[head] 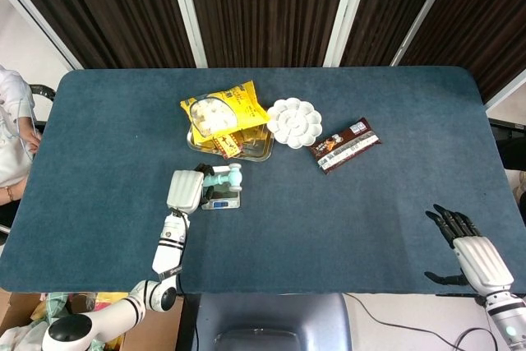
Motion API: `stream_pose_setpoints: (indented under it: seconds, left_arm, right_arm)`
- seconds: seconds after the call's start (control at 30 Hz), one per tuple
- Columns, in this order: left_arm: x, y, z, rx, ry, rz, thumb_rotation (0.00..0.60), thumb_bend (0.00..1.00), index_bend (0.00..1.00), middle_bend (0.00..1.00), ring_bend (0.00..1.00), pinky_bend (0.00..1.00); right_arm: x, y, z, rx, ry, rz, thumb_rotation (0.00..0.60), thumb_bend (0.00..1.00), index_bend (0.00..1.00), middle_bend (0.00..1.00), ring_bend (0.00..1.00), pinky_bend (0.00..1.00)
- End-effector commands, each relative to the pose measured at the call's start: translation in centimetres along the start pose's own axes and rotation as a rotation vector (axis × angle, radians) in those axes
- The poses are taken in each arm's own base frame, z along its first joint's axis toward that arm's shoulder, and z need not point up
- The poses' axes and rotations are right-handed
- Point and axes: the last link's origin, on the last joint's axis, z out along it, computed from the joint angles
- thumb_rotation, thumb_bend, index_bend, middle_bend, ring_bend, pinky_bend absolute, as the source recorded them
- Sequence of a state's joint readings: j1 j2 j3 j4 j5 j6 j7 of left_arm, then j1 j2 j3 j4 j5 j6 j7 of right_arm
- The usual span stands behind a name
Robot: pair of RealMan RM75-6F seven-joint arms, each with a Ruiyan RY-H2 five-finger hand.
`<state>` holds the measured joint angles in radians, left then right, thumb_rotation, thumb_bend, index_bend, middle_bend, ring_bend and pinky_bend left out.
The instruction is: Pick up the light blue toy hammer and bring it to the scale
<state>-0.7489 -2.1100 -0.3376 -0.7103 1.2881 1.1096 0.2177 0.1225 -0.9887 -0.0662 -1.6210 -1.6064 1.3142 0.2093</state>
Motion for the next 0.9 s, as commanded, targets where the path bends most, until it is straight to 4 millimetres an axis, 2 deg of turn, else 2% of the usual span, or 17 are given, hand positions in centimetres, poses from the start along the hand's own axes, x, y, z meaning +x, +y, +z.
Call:
stream_pose_setpoints:
  seconds: [0.03, 0.13, 0.2, 0.57, 0.73, 0.8, 0.87, 0.9]
  left_arm:
    - [-0.4, 0.3, 0.0, -0.026, -0.032, 0.003, 0.6, 0.5, 0.49, 0.54, 1.0, 0.93]
    - [-0.1, 0.0, 0.0, -0.029, -0.025, 0.0, 0.6, 0.47, 0.4, 0.43, 1.0, 0.92]
    - [0.0, -0.2, 0.0, -0.029, -0.019, 0.0, 0.6, 0.47, 0.37, 0.39, 1.0, 0.92]
    - [0.4, -1.1, -0.3, -0.03, -0.033, -0.023, 0.6, 0.43, 0.3, 0.26, 1.0, 0.92]
    - [1.9, -1.7, -1.1, -0.05, 0.018, -0.054, 0.6, 0.42, 0.27, 0.23, 0.99, 0.9]
    - [3.0, -2.6, -2.0, -0.069, 0.053, -0.073, 0.6, 0.42, 0.26, 0.23, 0.91, 0.81]
    - [4.2, -3.8, -3.7, -0.096, 0.066, -0.105, 0.6, 0.41, 0.23, 0.22, 0.67, 0.64]
    - [4.6, -4.5, -4.7, -0.113, 0.057, -0.111, 0.6, 0.41, 0.22, 0.21, 0.56, 0.58]
  right_arm:
    - [0.1, 0.2, -0.2, 0.007, -0.005, 0.0, 0.6, 0.17, 0.0, 0.0, 0.0, 0.0]
    - [0.1, 0.1, -0.2, 0.014, -0.021, -0.001, 0.6, 0.17, 0.0, 0.0, 0.0, 0.0]
    - [0.0, 0.0, -0.3, 0.02, -0.03, -0.001, 0.6, 0.17, 0.0, 0.0, 0.0, 0.0]
    - [-0.2, -0.2, -0.3, 0.02, -0.036, -0.01, 0.6, 0.17, 0.0, 0.0, 0.0, 0.0]
    - [0.0, -0.1, -0.4, 0.018, -0.032, -0.013, 0.6, 0.17, 0.0, 0.0, 0.0, 0.0]
    - [0.2, 0.0, -0.5, 0.013, -0.019, -0.01, 0.6, 0.17, 0.0, 0.0, 0.0, 0.0]
    - [0.5, 0.1, -0.8, 0.006, -0.001, -0.008, 0.6, 0.17, 0.0, 0.0, 0.0, 0.0]
    - [0.6, 0.0, -0.8, 0.006, 0.006, -0.008, 0.6, 0.17, 0.0, 0.0, 0.0, 0.0]
